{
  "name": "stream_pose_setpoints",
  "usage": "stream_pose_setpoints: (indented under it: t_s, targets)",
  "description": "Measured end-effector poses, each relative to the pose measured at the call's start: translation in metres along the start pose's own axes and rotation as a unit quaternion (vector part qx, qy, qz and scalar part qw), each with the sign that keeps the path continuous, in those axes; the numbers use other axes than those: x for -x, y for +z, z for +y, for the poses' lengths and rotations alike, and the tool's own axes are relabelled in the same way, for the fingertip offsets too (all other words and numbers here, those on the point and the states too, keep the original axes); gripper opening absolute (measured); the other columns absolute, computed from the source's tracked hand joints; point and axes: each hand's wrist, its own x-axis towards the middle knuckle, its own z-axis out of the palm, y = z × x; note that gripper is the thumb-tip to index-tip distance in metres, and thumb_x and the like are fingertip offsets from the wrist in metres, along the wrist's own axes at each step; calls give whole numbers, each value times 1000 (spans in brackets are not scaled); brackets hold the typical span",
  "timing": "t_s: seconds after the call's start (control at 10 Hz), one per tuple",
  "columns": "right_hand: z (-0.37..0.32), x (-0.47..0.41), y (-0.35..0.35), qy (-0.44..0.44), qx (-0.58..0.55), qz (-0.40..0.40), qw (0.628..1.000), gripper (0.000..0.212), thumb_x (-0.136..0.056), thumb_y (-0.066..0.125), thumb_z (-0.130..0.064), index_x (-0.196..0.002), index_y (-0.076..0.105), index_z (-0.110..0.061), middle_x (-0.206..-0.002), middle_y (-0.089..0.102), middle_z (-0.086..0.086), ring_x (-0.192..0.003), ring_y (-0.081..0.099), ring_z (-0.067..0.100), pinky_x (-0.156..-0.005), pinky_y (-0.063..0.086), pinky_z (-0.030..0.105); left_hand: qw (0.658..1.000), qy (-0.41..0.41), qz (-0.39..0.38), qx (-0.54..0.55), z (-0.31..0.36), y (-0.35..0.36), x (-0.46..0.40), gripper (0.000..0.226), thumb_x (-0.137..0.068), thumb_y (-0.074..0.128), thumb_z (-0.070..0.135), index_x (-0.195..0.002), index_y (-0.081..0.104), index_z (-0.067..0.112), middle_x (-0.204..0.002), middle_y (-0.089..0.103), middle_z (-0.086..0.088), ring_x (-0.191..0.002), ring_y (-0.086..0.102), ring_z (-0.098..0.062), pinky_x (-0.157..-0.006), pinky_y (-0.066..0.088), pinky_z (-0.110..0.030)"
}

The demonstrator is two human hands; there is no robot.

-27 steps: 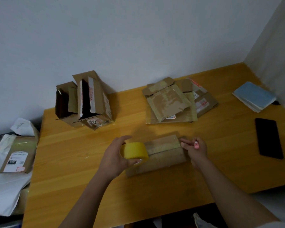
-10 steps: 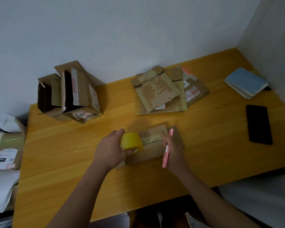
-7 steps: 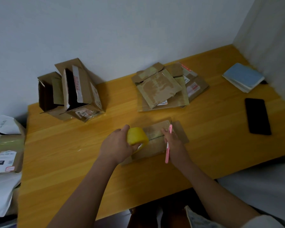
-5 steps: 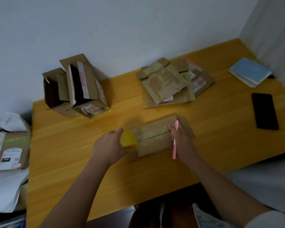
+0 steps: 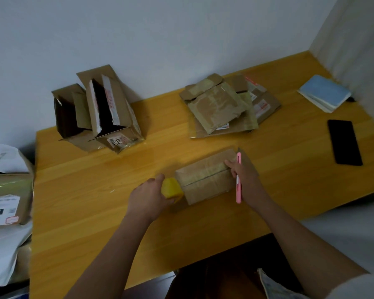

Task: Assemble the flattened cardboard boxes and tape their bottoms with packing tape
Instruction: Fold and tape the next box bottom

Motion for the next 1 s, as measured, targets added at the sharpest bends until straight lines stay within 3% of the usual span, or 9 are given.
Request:
stream_pose_setpoints:
  t_s: [0.1,0.2,0.3,0.4,0.5,0.6,0.8,0.9,1.0]
  targets:
    - [-6,4,-4,-38,86,0,996,14,-91,37,-73,-96,43,-61,-94,44,-34,-84,43,-15,-85,35,15,1000,-8,-9,-6,-2,10,-3,67,-84,64,55,-136,36,25,-123,57,-4,-107,58,-29,-74,47,-37]
    - [-7,7,-4,-48,49,-15,998,43,-99,29,-60,-132,48,-40,-99,39,-36,-89,41,-16,-90,32,11,1000,-1,-3,-12,-2,13,-6,68,-84,63,57,-137,36,24,-123,57,-5,-107,58,-30,-76,47,-38]
    - [-11,12,-3,44,-10,-58,997,52,-99,50,-19,-149,33,-16,-126,47,-10,-102,50,3,-88,44,20,1000,-3,-7,-9,-2,12,-4,68,-85,62,57,-137,35,23,-122,56,-6,-107,58,-30,-77,48,-38]
    - [-17,35,19,34,-5,-11,999,70,-90,53,6,-152,26,-13,-123,49,12,-75,48,12,-54,39,21,1000,1,-4,-16,0,13,-1,64,-86,61,56,-134,37,22,-119,57,-5,-105,59,-29,-76,50,-38]
    - [-24,36,33,44,-4,-7,999,72,-91,54,5,-153,25,-16,-129,49,12,-75,50,13,-54,38,22,1000,-1,6,-22,2,15,-2,61,-86,61,56,-131,38,22,-116,57,-5,-103,59,-28,-73,49,-37]
    - [-36,29,32,107,-58,20,992,53,-98,46,-7,-149,33,-18,-120,53,13,-81,57,22,-61,46,28,1000,-10,12,-19,1,16,-3,61,-85,61,58,-130,39,22,-112,58,-4,-100,60,-28,-69,47,-36]
    - [-52,32,49,46,-14,-18,999,72,-89,58,3,-152,27,-14,-121,52,7,-86,51,13,-58,34,19,1000,-3,18,-22,0,19,-5,60,-85,61,57,-129,38,23,-112,58,-4,-97,61,-28,-66,47,-36]
    - [-65,32,52,30,-34,0,999,68,-91,55,2,-152,28,-12,-120,54,10,-94,56,23,-65,43,28,1000,-8,22,-15,2,19,-4,58,-84,62,56,-125,41,22,-111,58,-4,-97,61,-29,-65,46,-35]
    - [-73,35,62,17,0,-52,998,87,-85,62,4,-156,16,-18,-135,50,14,-118,51,35,-89,47,43,999,-5,27,-26,3,19,-2,55,-84,64,55,-122,42,22,-109,58,-5,-95,62,-29,-64,45,-35]
